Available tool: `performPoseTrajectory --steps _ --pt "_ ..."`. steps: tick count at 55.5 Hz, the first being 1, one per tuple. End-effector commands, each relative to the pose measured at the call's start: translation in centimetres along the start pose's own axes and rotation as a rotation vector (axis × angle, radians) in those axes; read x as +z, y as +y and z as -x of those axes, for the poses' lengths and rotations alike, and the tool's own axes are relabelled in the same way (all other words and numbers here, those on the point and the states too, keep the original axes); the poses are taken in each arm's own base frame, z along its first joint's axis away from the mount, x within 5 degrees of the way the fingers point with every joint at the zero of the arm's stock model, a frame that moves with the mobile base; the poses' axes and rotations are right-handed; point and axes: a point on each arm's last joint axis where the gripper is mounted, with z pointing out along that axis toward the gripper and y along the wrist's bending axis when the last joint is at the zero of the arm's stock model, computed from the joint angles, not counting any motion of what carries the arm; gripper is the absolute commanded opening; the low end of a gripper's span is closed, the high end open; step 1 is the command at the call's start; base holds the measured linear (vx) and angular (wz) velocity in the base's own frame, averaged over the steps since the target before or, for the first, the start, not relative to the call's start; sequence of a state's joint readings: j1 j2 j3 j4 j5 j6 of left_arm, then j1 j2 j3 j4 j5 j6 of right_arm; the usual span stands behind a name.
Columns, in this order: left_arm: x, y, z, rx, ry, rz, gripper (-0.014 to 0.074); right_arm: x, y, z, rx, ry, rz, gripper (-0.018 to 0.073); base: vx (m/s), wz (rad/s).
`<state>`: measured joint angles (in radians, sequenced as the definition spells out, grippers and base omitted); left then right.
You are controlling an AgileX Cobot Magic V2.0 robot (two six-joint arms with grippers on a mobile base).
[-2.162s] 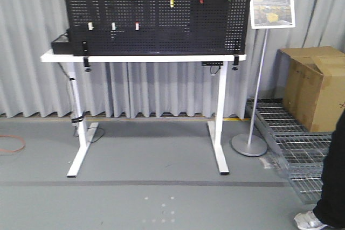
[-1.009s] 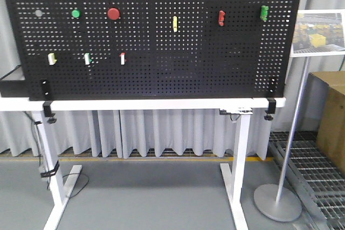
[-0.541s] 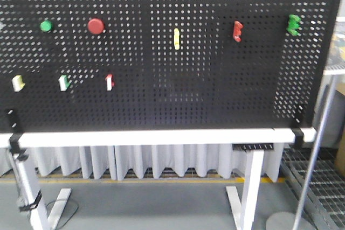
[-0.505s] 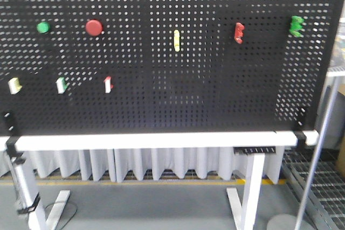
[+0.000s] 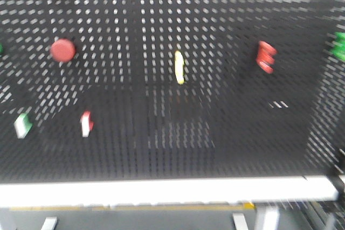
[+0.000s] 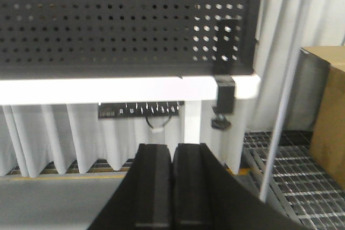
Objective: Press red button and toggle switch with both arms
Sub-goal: 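Drive the base forward up to the black pegboard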
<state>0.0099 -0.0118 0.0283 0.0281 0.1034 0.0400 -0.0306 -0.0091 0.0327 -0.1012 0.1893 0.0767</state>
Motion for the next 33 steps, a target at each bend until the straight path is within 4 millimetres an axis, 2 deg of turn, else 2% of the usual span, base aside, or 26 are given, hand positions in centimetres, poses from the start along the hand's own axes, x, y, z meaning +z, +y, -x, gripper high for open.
performPoseTrajectory --steps 1,33 --pt "-0.07 0.01 0.42 -0.013 -0.082 0.004 0.0002 -0.10 0.03 0.67 -0.008 -0.087 0.002 0.0000 0.32 0.05" --pt "-0.07 0.01 0.42 -0.013 -0.082 0.004 0.0002 -0.10 0.03 0.67 -0.008 -0.087 0.002 0.0000 0.20 0.03"
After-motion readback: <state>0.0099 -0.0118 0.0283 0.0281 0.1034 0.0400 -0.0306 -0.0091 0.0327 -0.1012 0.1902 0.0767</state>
